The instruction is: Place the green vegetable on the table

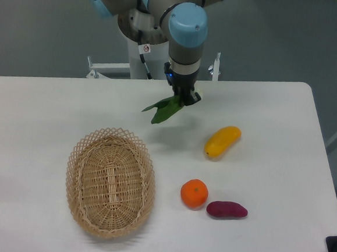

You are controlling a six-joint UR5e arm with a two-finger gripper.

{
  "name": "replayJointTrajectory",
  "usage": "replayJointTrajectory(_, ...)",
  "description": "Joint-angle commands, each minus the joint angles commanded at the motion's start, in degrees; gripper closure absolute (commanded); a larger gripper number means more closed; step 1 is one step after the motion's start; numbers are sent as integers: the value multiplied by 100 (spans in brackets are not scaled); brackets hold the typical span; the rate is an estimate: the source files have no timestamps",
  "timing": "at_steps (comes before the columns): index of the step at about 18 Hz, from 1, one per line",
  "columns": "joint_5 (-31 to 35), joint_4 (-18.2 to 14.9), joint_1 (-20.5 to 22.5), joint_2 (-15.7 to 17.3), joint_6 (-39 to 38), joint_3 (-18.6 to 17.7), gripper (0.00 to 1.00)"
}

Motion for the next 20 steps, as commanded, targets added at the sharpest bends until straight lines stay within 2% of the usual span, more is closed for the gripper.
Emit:
replayJointTrajectory(3,9,186,-62,-149,0,-98,73)
replayJointTrajectory(4,0,186,-79,-193,0,-98,68)
replayJointTrajectory(5,-9,195,-79,-211,-9,-71,60)
replayJointTrajectory(6,-9,195,-79,-220,-17,-63,42)
replayJointTrajectory(7,-9,195,-79,-211,-9,-80,7)
replayJointTrajectory(8,-9,195,-88,-211,-17,-80,0)
replayJointTrajectory(15,-9,239,-97,-220,-70,-1,0)
replayJointTrajectory(20,-35,230,-106,-465,-88,402,0)
